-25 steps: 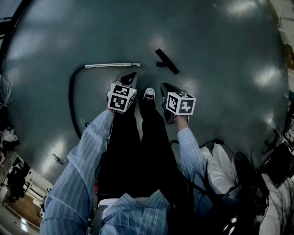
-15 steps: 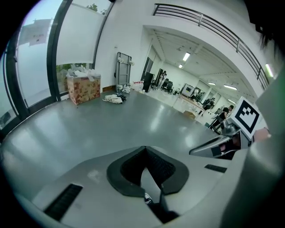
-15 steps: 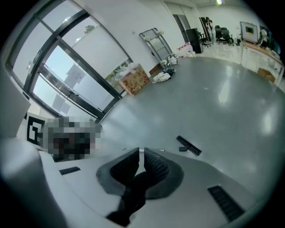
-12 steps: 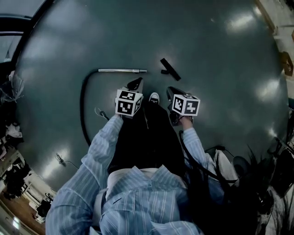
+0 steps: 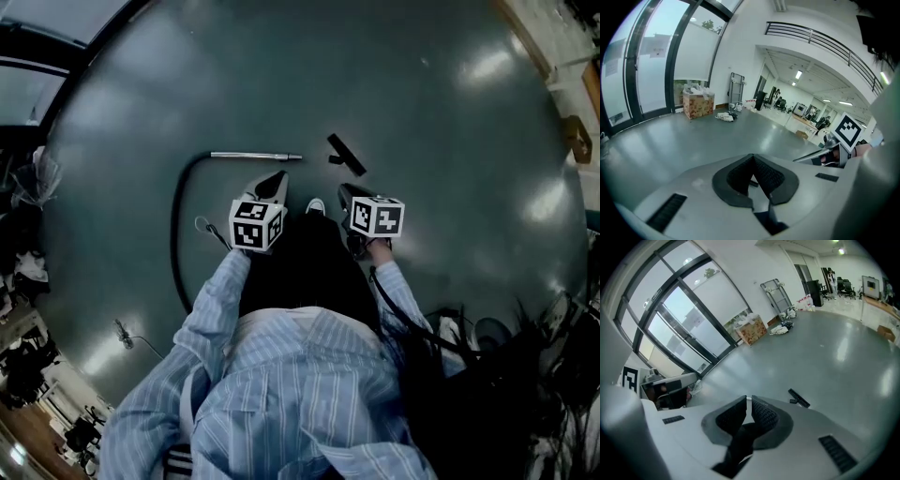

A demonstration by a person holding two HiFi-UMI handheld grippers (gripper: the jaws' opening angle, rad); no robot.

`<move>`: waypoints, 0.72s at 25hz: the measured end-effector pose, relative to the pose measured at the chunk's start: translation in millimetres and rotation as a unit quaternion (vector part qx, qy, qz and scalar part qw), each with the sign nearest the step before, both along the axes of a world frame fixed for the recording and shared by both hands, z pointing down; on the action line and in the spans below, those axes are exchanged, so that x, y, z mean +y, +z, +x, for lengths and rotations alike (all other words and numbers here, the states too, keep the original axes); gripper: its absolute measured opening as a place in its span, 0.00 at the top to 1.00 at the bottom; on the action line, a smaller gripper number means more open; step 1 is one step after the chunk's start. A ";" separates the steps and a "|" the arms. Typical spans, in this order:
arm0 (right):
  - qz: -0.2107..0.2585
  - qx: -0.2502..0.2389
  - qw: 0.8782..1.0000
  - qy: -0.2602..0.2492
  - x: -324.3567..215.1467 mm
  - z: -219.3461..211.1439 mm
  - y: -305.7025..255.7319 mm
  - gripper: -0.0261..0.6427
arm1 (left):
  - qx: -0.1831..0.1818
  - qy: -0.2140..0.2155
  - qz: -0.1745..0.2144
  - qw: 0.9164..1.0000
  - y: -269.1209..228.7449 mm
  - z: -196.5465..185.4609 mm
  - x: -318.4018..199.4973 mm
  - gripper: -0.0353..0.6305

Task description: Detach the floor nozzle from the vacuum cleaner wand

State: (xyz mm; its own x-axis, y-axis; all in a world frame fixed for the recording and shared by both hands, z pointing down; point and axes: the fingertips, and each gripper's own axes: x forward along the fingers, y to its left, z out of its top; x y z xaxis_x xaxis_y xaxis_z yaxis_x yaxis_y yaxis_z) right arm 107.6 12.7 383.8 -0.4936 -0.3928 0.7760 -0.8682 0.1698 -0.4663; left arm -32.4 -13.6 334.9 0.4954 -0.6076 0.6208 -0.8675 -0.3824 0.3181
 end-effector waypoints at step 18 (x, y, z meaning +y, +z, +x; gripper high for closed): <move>0.050 0.007 0.997 -0.064 80.3 -106.2 -40.5 0.90 | 0.006 -0.009 0.048 0.999 -42.8 -82.1 115.3 0.94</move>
